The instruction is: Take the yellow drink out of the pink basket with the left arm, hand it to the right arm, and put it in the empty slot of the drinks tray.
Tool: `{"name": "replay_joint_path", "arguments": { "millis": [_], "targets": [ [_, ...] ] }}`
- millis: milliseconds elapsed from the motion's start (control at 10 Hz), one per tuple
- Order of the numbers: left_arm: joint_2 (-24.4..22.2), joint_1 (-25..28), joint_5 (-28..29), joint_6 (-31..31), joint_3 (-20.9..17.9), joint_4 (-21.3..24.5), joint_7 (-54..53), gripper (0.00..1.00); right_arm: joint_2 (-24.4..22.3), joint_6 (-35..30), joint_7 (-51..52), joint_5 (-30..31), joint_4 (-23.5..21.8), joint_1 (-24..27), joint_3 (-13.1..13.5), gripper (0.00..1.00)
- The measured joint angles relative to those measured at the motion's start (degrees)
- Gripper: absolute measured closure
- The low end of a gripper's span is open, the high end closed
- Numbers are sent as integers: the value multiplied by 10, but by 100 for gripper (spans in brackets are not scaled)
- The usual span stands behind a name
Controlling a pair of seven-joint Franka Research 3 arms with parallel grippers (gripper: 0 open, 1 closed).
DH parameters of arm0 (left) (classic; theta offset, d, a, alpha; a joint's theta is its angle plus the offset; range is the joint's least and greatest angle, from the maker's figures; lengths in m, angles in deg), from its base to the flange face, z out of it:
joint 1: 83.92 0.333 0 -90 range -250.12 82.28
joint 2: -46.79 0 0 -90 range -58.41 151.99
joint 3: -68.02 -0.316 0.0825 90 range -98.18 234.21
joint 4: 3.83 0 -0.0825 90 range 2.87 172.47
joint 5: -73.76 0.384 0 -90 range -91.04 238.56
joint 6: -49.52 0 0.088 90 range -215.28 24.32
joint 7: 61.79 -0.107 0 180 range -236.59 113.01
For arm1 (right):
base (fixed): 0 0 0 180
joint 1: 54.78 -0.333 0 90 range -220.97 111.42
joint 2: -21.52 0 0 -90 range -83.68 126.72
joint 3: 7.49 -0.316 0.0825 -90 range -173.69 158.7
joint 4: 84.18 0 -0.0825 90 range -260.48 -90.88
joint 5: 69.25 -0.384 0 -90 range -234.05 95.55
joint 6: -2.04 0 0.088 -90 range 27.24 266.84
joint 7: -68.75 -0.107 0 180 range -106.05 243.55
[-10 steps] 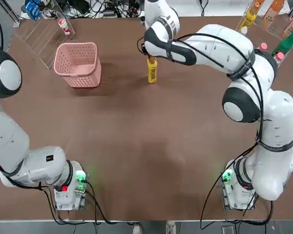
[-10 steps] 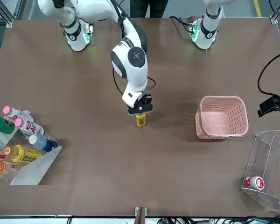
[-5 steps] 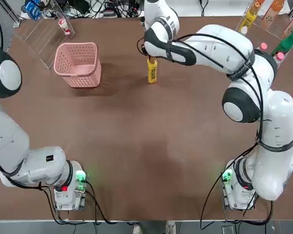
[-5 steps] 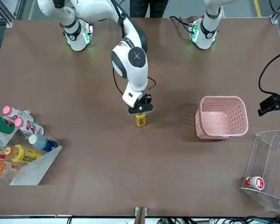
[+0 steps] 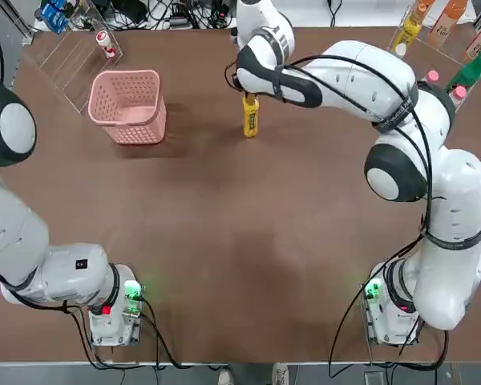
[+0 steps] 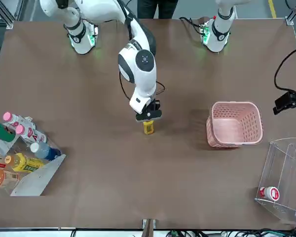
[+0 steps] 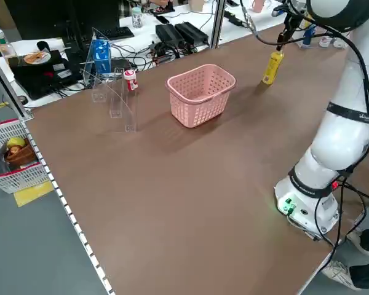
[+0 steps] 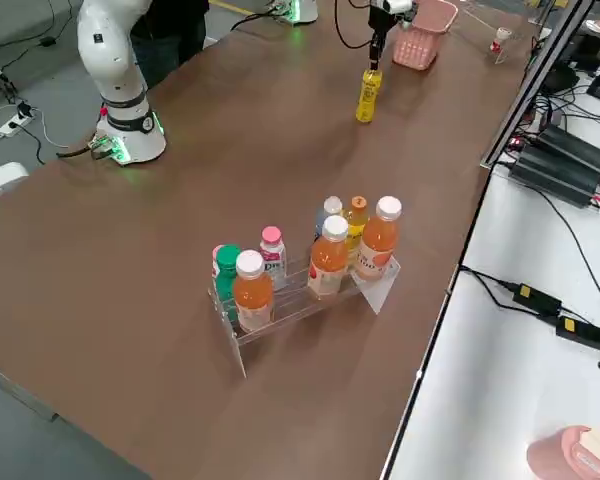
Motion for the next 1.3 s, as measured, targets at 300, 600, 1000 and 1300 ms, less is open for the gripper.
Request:
{"name": "replay_joint_path", "arguments": {
  "millis": [300, 600, 1000, 1300],
  "targets": [
    [-19, 0, 0, 7, -3, 1, 0, 0, -26, -78, -3, 0, 12, 16, 16, 66],
    [-31, -1, 0, 24, -4, 4, 0, 0, -102, -178, -3, 0, 15, 77, 19, 66],
    [-31, -1, 0, 24, -4, 10, 0, 0, -150, -238, 22, 0, 14, 198, 22, 66],
    [-31, -2, 0, 24, -5, 13, 0, 0, -187, -271, 108, 0, 14, 301, 23, 66]
  ]
}}
